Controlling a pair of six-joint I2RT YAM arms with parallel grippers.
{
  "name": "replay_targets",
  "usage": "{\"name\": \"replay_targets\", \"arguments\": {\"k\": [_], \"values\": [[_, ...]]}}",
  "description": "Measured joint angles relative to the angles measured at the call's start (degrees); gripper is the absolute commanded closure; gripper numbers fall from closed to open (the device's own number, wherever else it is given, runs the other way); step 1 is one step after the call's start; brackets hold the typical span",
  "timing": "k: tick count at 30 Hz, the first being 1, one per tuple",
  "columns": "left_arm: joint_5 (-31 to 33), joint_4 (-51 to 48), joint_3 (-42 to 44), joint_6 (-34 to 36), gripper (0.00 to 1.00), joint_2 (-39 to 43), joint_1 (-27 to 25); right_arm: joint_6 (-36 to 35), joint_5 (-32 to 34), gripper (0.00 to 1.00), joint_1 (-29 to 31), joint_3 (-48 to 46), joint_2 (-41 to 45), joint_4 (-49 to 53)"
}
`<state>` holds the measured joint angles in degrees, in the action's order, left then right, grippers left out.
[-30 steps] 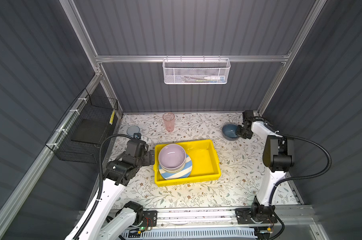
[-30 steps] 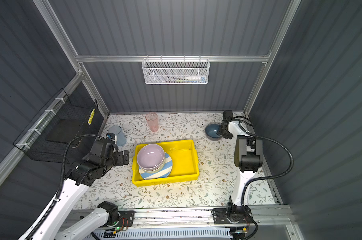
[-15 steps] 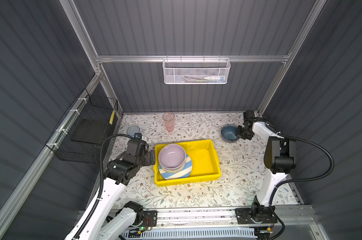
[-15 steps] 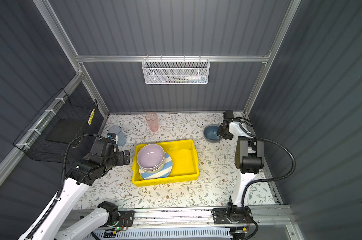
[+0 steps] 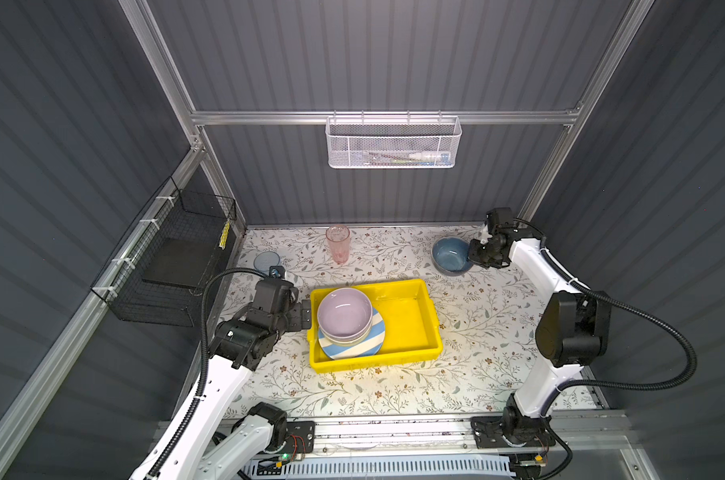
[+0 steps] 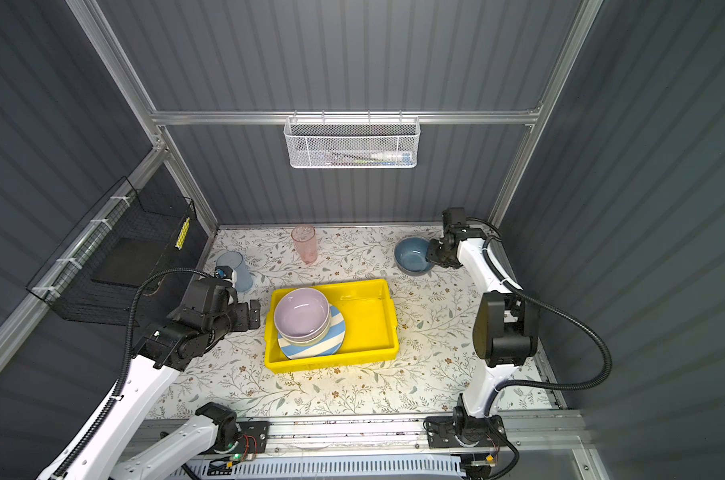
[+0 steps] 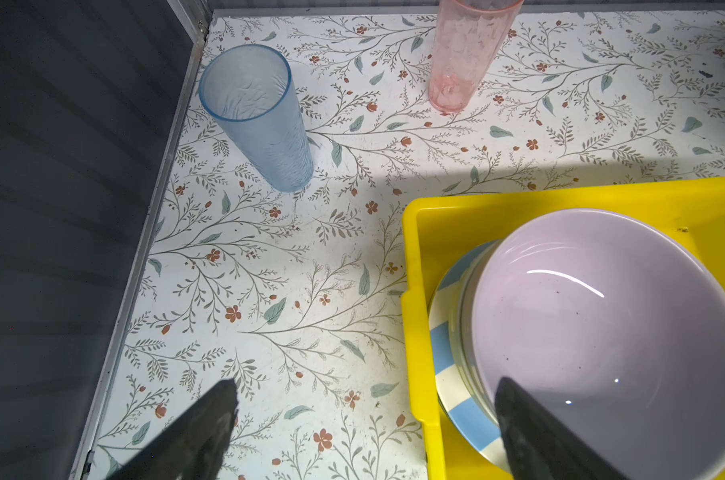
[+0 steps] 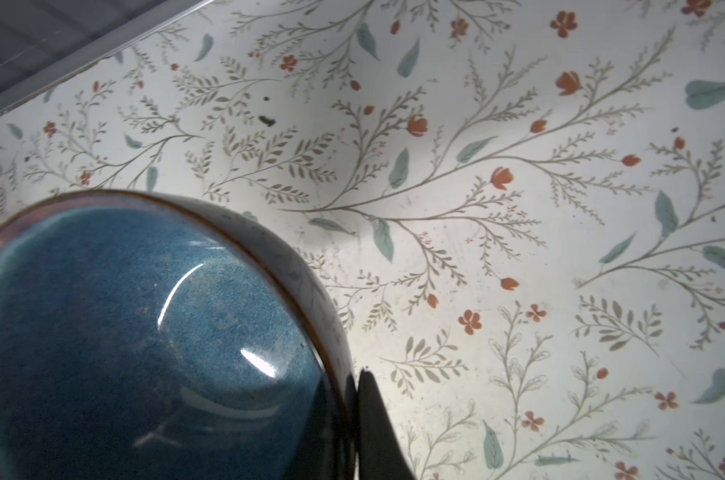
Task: Place the mixed dishes into the plastic bin
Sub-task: 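Close the right gripper on the dark blue bowl's rim and lift it, then carry the dark blue bowl with the right gripper over the lilac bowl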
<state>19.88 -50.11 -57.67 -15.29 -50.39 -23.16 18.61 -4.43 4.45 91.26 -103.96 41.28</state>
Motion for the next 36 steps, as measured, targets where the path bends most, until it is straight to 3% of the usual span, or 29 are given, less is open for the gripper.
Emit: {"name": "replay_targets", "arguments": {"k": [15,36], "values": [[-0.2,0.0,0.9,-0.2,0.02,0.0,0.0,-4.1,0.1,1.0,17.1,9.3,1.3,7.7],[-1.1,0.5,1.2,-0.7,0.01,0.0,0.0,-5.1,-5.2,1.0,31.7,14.9,-0.6,10.6]]}}
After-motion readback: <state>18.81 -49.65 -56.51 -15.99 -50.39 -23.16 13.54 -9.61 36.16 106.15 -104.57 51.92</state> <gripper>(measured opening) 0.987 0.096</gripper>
